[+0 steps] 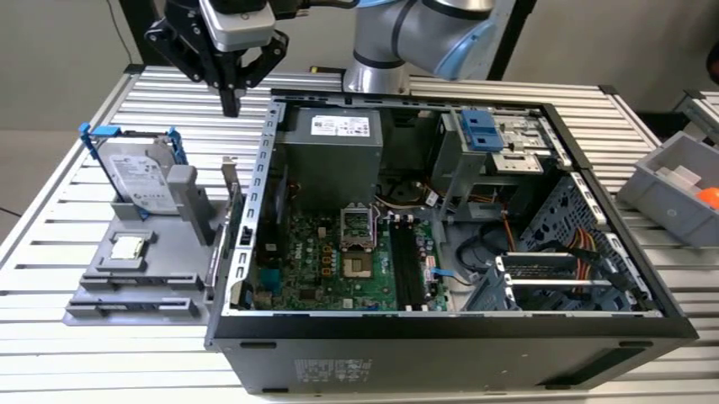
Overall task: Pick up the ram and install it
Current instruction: 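Reach for the ram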
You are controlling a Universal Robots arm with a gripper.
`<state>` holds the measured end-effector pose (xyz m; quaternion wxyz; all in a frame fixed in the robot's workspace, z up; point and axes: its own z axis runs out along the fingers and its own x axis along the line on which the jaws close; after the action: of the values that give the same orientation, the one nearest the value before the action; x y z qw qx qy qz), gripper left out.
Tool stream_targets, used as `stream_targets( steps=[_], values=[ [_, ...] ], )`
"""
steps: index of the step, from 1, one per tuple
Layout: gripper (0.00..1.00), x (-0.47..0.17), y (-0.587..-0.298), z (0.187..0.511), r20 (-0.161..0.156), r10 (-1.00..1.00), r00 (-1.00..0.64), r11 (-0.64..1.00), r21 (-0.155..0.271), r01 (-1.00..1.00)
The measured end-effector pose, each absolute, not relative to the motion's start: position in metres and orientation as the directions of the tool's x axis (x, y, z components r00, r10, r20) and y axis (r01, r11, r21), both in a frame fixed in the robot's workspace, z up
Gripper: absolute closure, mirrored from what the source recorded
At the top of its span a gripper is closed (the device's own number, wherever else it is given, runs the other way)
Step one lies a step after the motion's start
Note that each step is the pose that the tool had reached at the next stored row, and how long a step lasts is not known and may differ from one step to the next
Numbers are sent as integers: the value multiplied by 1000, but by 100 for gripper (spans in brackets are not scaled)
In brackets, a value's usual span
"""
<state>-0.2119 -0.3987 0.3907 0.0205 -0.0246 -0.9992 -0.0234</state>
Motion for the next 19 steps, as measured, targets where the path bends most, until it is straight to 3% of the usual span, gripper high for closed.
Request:
stream_targets(
  steps=[19],
  values=[
    [100, -229, -399, 391, 19, -10, -1000, 999, 47, -9]
  ],
)
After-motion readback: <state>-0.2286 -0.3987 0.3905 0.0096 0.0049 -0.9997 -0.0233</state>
